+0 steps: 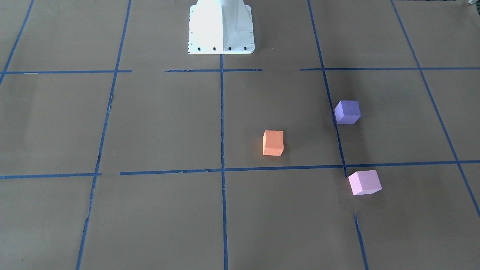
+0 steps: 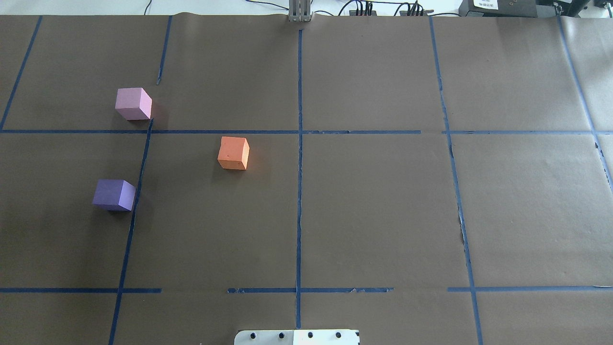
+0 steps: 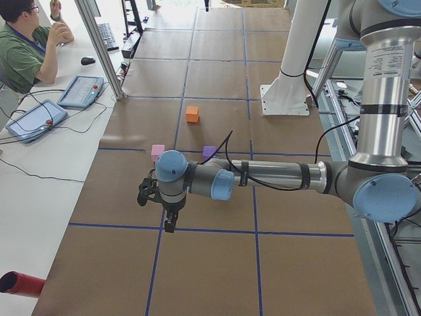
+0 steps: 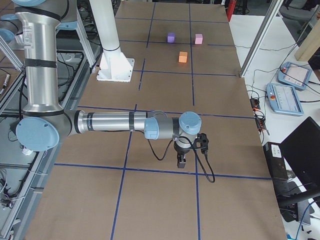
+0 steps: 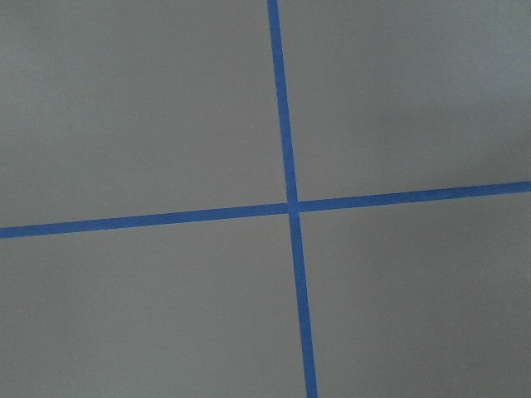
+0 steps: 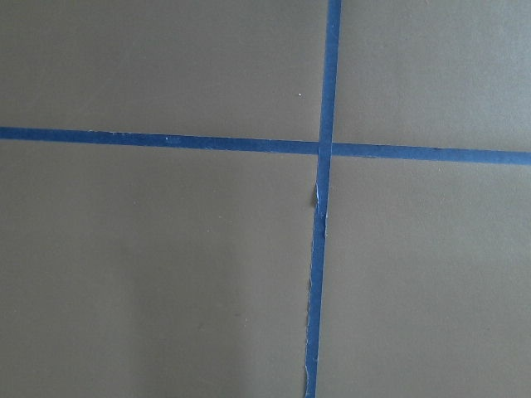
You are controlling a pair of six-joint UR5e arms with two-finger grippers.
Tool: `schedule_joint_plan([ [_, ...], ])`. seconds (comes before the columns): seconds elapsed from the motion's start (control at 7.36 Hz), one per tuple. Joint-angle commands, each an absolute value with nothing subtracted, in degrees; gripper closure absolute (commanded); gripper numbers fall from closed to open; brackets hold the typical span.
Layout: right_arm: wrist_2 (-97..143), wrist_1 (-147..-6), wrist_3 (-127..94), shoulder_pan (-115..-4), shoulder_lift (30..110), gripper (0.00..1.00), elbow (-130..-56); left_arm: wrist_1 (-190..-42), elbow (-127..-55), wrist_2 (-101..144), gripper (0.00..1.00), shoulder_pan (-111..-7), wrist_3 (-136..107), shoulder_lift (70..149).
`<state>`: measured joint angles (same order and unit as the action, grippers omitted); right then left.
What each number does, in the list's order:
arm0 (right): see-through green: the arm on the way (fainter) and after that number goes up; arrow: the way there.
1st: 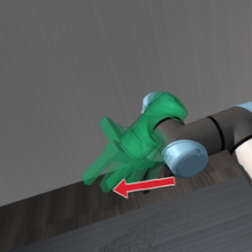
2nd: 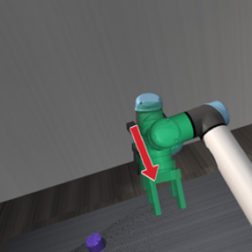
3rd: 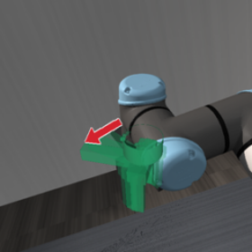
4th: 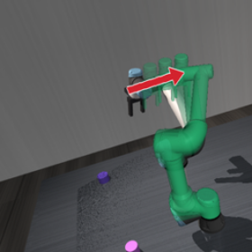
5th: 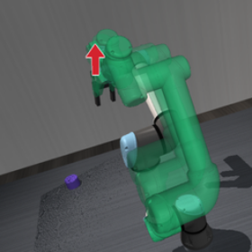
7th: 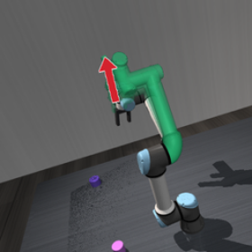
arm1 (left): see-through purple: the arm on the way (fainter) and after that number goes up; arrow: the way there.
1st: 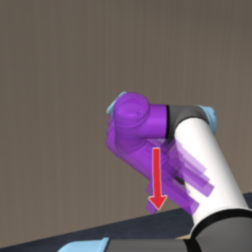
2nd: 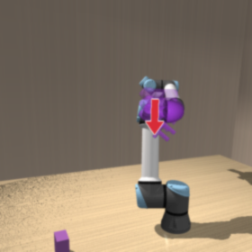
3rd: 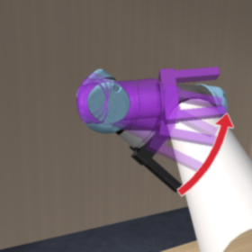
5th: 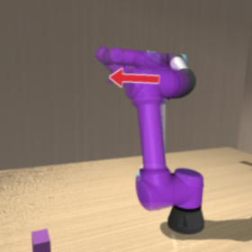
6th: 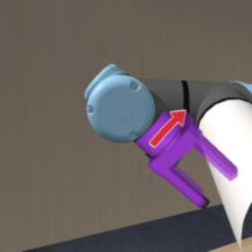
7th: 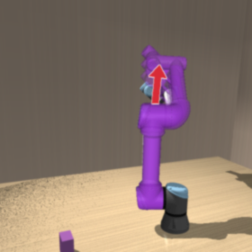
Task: Arrange blocks in a line
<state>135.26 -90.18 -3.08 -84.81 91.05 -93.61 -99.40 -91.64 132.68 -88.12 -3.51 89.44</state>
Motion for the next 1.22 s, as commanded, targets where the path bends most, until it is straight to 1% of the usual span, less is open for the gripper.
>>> schedule_joint_plan([
  [0.0, 135.26, -90.18, -3.08, -84.81, 91.05, 0.0, -93.6, -99.84, -91.58, 132.45, 0.0, -88.15, -3.43, 89.56],
  [0.27, 135.26, -90.18, -3.08, -84.81, 91.05, 0.0, -93.6, -100.02, -92.2, 132.45, 0.0, -88.07, -3.34, 90.35],
  [0.41, 135.26, -90.18, -3.08, -84.81, 91.05, 0.0, -93.6, -100.02, -92.37, 132.36, 0.0, -87.89, -3.51, 93.57],
  [0.68, 135.26, -90.18, -3.08, -84.81, 91.05, 0.0, -93.6, -99.93, -97.27, 132.45, 0.0, -85.89, -11.98, 97.46],
  [0.81, 135.26, -90.18, -3.08, -84.81, 91.05, 0.0, -93.6, -99.41, -98.77, 132.19, 0.0, -80.3, -14.82, 102.08],
  [0.95, 135.26, -90.18, -3.08, -84.81, 91.05, 0.0, -93.6, -99.49, -99.57, 132.27, 0.0, -77.29, -19.46, 104.74],
  [1.09, 135.26, -90.18, -3.08, -84.81, 91.05, 0.0, -93.6, -99.32, -99.67, 130.8, 0.0, -70.56, -30.13, 109.9],
])
